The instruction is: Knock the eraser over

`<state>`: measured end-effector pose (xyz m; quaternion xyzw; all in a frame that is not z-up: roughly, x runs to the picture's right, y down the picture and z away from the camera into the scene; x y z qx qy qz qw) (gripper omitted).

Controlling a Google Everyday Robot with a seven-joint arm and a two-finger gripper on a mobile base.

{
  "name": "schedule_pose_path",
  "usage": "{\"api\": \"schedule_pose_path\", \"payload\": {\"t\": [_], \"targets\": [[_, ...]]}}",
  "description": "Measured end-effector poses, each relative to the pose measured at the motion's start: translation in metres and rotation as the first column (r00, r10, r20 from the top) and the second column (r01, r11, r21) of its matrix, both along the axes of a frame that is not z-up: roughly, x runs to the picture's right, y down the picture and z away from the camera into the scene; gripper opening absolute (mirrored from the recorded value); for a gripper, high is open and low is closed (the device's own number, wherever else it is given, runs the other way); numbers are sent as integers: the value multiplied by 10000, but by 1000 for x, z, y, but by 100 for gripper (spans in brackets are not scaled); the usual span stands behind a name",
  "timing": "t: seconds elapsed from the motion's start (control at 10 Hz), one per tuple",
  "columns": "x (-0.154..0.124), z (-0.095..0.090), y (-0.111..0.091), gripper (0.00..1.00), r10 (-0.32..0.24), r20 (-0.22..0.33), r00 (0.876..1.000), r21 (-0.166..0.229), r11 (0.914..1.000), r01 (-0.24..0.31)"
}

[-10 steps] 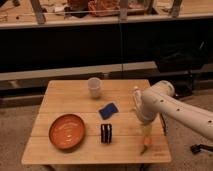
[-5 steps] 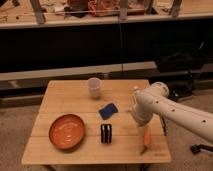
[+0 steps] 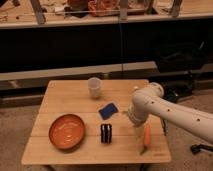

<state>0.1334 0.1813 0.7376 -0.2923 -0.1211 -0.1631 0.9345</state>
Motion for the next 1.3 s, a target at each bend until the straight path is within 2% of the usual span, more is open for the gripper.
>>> {"api": "schedule_pose_path", "payload": {"t": [1.3], "targets": [[-73,-7,6,80,-570,582,9967,-148,9982,579]]}}
